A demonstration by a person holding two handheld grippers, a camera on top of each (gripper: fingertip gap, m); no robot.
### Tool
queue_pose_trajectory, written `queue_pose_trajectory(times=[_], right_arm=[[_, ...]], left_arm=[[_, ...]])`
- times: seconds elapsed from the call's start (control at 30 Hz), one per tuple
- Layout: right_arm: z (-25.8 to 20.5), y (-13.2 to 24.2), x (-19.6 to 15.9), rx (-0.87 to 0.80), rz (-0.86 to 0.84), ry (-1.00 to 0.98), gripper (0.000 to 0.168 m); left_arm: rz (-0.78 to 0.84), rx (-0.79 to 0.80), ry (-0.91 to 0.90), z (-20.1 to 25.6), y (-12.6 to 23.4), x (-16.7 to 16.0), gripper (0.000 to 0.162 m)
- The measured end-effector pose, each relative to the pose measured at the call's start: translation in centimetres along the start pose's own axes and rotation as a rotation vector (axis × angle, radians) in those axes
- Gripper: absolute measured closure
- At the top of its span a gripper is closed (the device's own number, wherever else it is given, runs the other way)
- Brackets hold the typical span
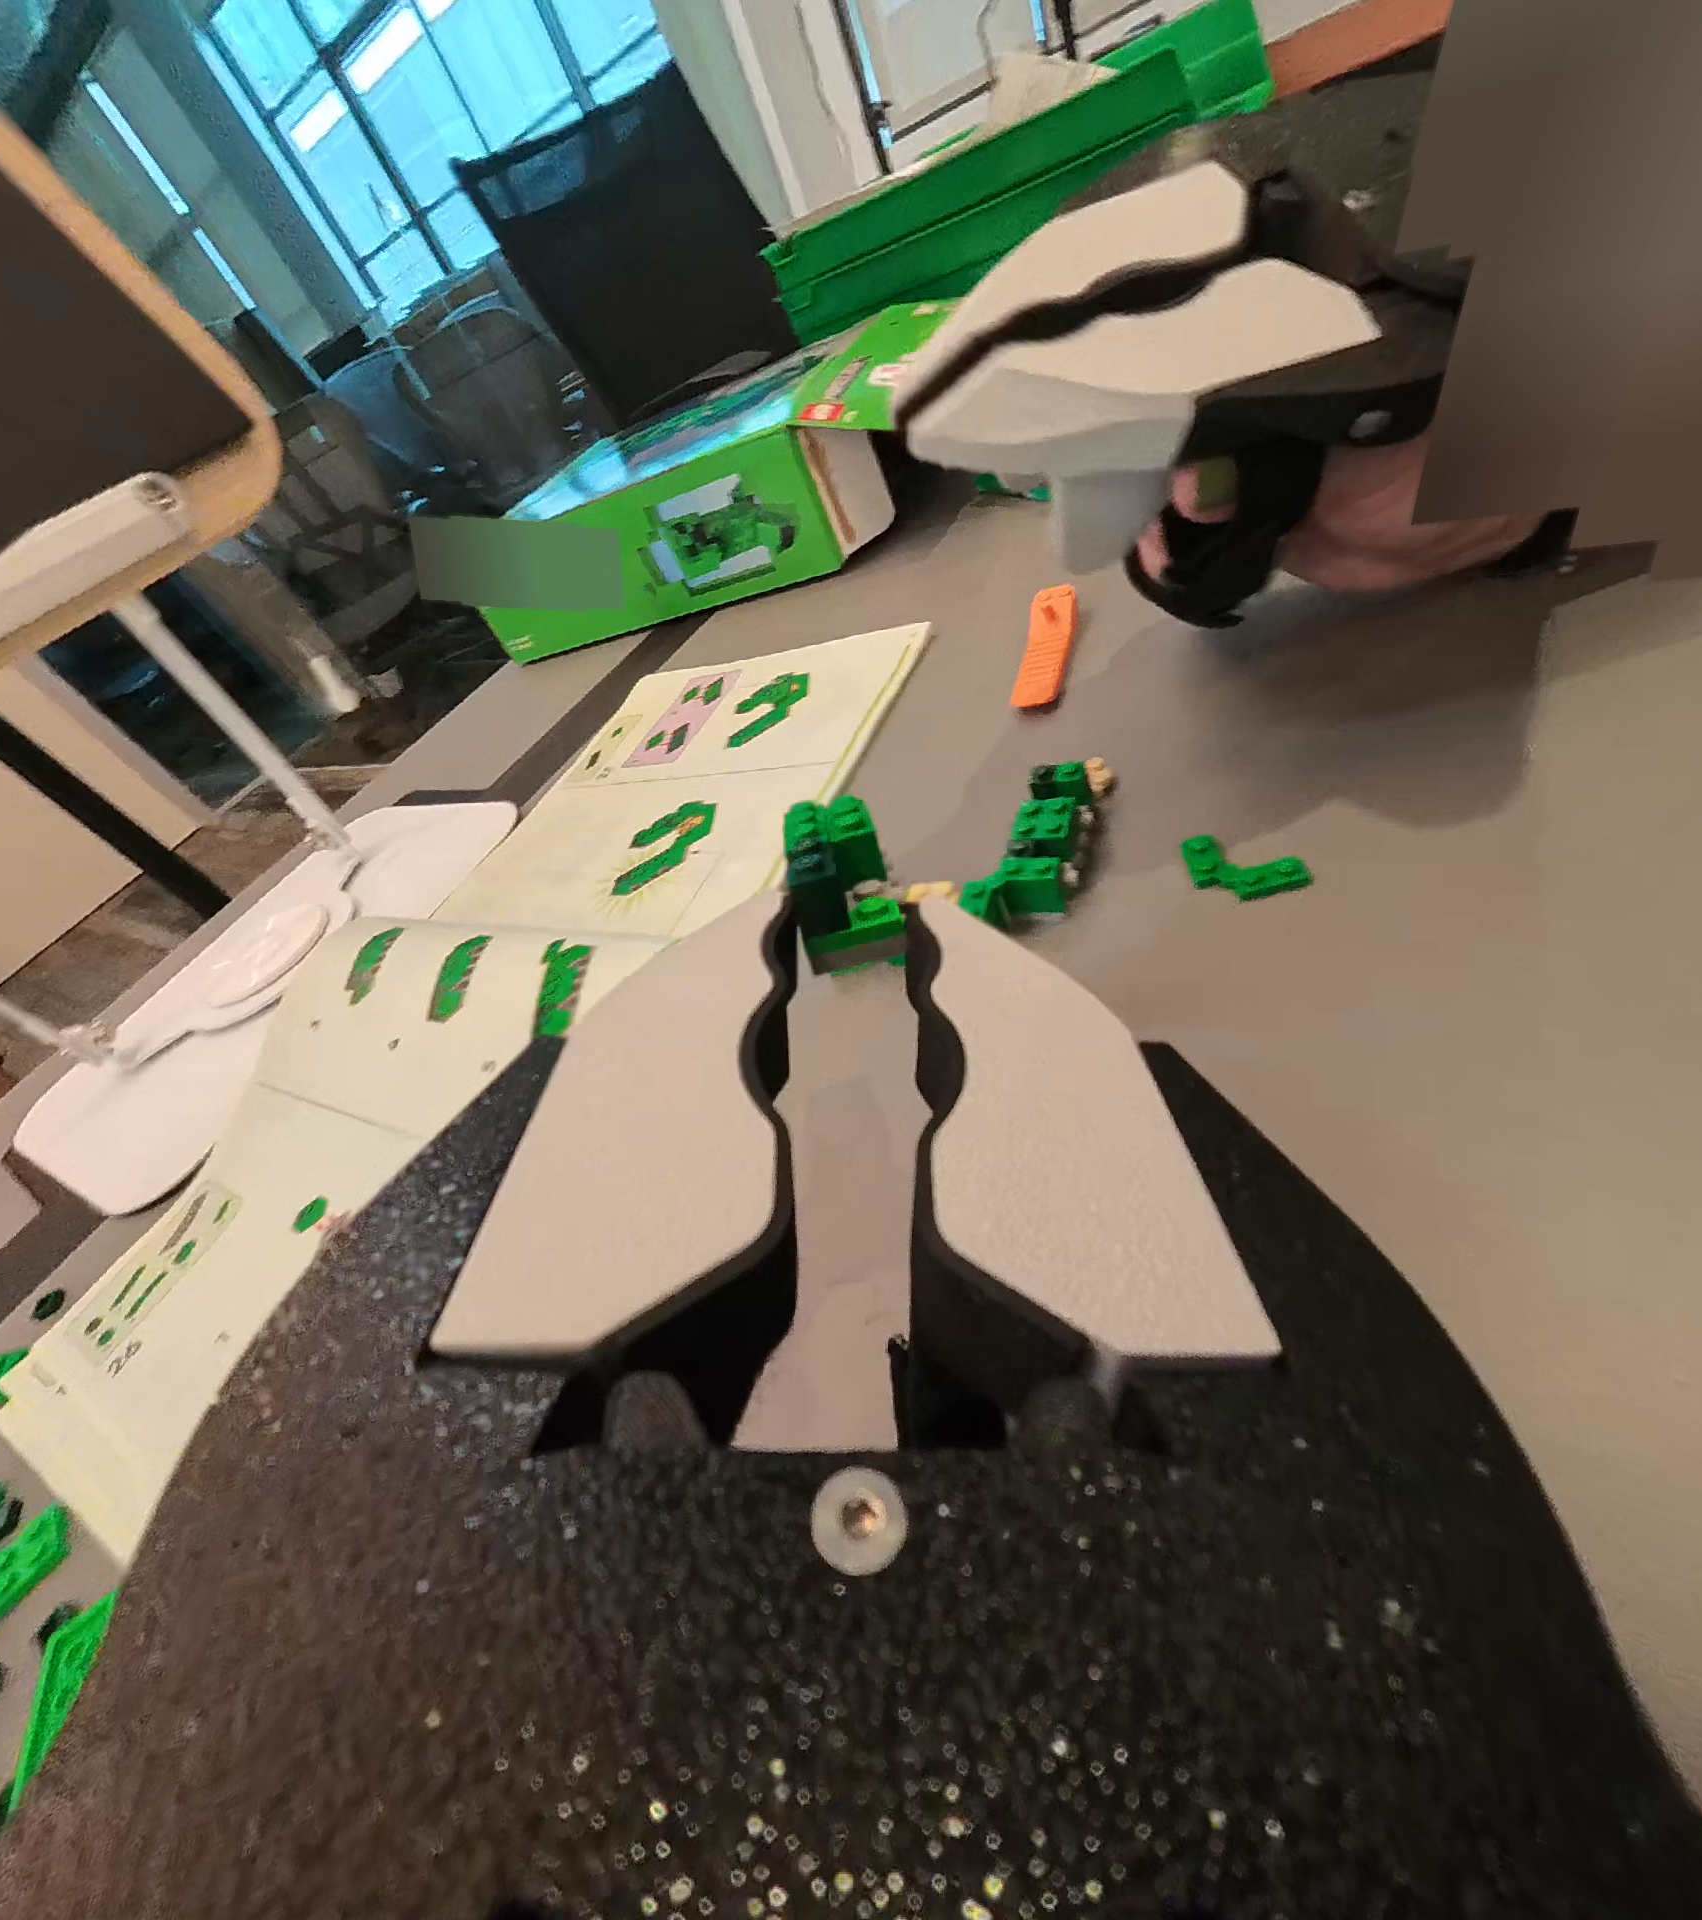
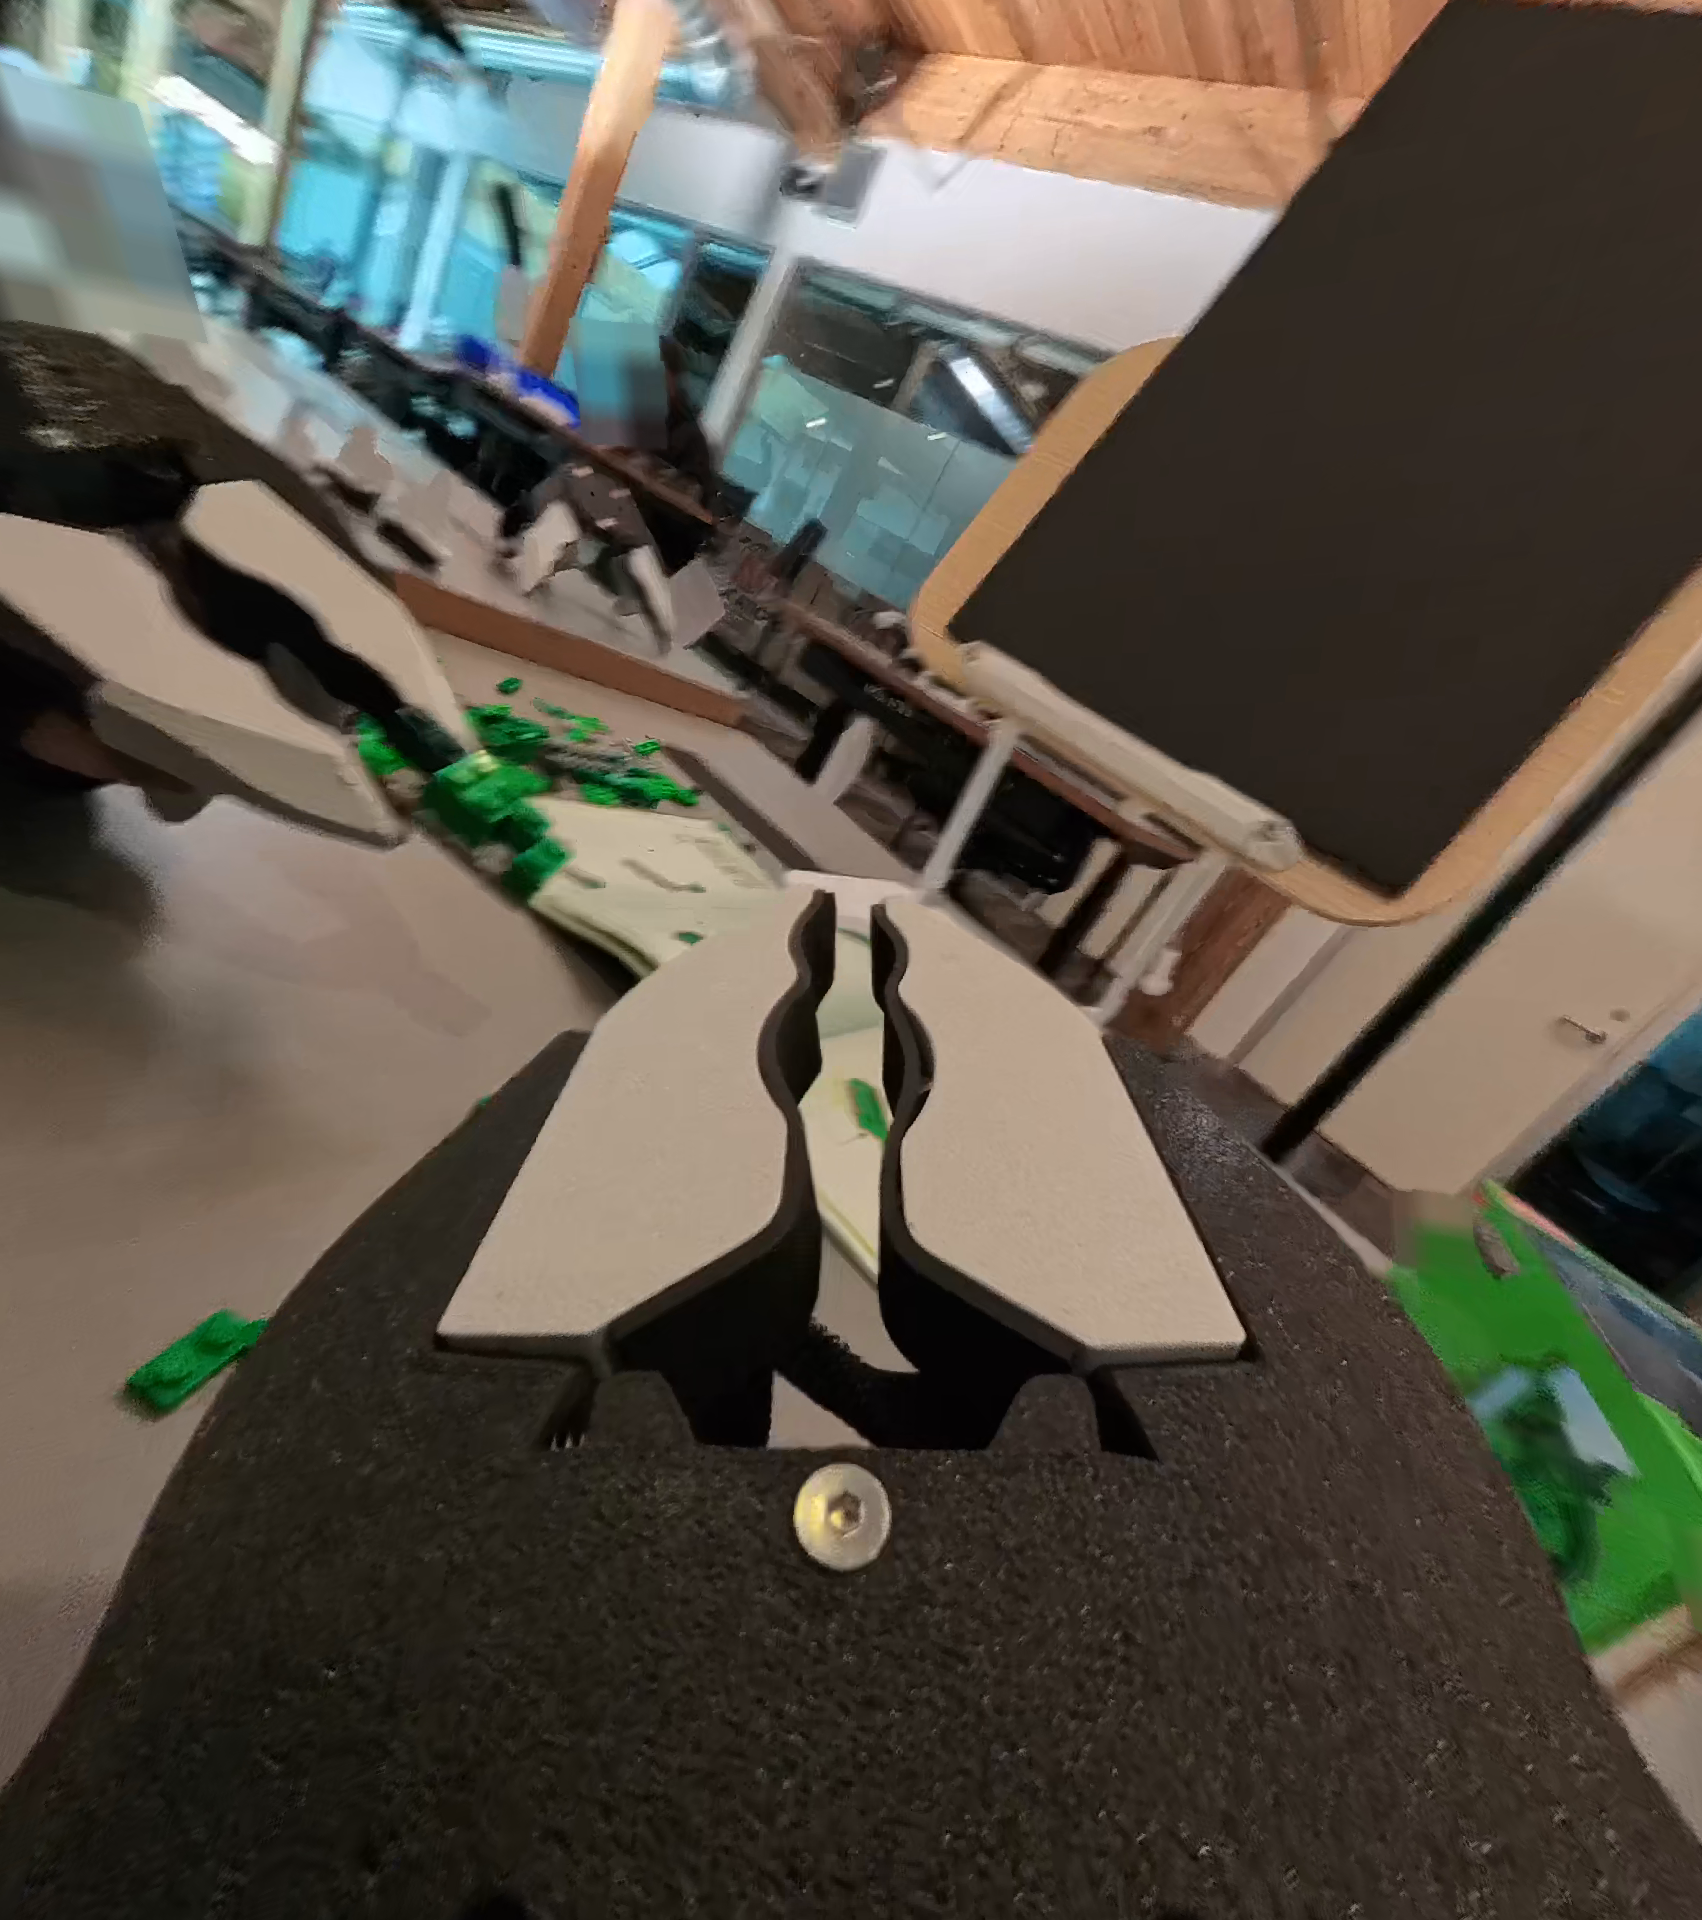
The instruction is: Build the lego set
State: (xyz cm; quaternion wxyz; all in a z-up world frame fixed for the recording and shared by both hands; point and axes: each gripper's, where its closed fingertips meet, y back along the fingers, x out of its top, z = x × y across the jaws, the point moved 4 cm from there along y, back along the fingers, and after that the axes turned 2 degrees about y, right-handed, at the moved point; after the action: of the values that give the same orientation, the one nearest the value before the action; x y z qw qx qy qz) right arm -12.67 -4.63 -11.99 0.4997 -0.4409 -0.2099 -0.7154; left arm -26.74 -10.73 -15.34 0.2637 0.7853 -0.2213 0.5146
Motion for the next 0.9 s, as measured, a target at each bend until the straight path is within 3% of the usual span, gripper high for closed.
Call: queue_pose_trajectory(times=[0.03, 0.17, 0.33, 0.47, 0.57, 0.67, 0.9], right_arm=[[-0.4, -0.5, 0.0, 0.074, -0.021, 0.000, 0.160], [-0.6, -6.1, 0.5, 0.323, -0.061, 0.059, 0.163], [-2.3, -18.6, 1.9, 0.785, -0.134, 0.298, 0.168], [-5.1, -27.8, 0.8, 1.119, -0.359, 0.513, 0.158], [-6.9, -33.3, -0.9, 1.241, -0.496, 0.689, 0.158], [-8.4, -36.8, -3.1, 1.318, -0.575, 0.860, 0.162], [-10.7, -38.7, -5.9, 1.486, -0.733, 0.898, 0.150]], left_arm=[[0.006, 0.029, 0.022, -0.5, 0.2, 0.0, 0.143], [0.055, 0.165, 0.106, -3.0, 1.4, -0.1, 0.144], [0.099, 0.190, 0.124, -3.6, 2.0, 0.1, 0.143], [0.094, 0.158, 0.099, -3.1, 1.8, 0.1, 0.144], [0.098, 0.147, 0.094, -2.9, 1.7, 0.2, 0.143], [0.108, 0.147, 0.103, -3.0, 1.8, 0.2, 0.143], [0.129, 0.151, 0.129, -3.4, 1.9, 0.3, 0.143]])
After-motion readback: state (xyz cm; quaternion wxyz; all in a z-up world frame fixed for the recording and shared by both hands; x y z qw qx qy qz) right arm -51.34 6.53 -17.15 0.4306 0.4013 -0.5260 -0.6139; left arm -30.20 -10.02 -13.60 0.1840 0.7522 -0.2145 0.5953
